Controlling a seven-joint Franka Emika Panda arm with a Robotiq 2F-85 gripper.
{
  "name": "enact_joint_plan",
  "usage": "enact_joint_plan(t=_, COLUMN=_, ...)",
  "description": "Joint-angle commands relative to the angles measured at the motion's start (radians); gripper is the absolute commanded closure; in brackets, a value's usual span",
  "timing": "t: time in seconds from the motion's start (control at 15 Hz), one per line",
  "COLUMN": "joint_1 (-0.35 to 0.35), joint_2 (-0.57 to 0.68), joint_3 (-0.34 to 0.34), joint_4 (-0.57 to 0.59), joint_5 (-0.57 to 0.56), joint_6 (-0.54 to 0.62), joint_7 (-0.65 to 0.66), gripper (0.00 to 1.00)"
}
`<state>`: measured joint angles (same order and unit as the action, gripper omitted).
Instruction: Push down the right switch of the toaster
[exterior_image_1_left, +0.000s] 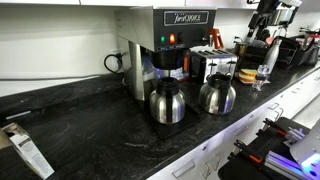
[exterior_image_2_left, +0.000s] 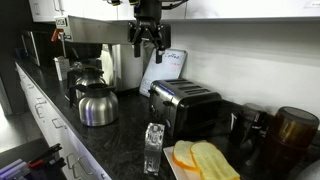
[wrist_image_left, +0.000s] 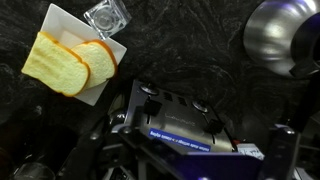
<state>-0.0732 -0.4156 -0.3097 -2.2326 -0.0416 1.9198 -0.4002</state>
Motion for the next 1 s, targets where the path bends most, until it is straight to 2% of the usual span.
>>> enact_joint_plan(t=0.0, joint_1=-0.023, joint_2=0.043, joint_3=0.011, joint_4=0.002, joint_5=0.044, joint_6=0.031, joint_7=0.032, gripper=0.0)
enact_joint_plan(t=0.4, joint_1=-0.047, joint_2=0.157, joint_3=0.026, joint_4=0.014, joint_5=0.048, joint_6=0.203, joint_7=0.161, gripper=0.0)
enact_joint_plan(t=0.47, joint_1=-0.048, joint_2=0.175, joint_3=0.027, joint_4=0.014, joint_5=0.052, joint_6=0.224, joint_7=0.169, gripper=0.06)
enact_joint_plan(t=0.53, joint_1=-0.049, joint_2=0.185, joint_3=0.029, joint_4=0.012, joint_5=0.054, joint_6=0.24, joint_7=0.176, gripper=0.28)
enact_joint_plan(t=0.67, joint_1=-0.053, joint_2=0.198, joint_3=0.034, joint_4=0.003, joint_5=0.044, joint_6=0.265, joint_7=0.194, gripper=0.32)
enact_joint_plan(t=0.93, joint_1=-0.061, joint_2=0.216, joint_3=0.033, joint_4=0.002, joint_5=0.054, joint_6=0.266, joint_7=0.213, gripper=0.61)
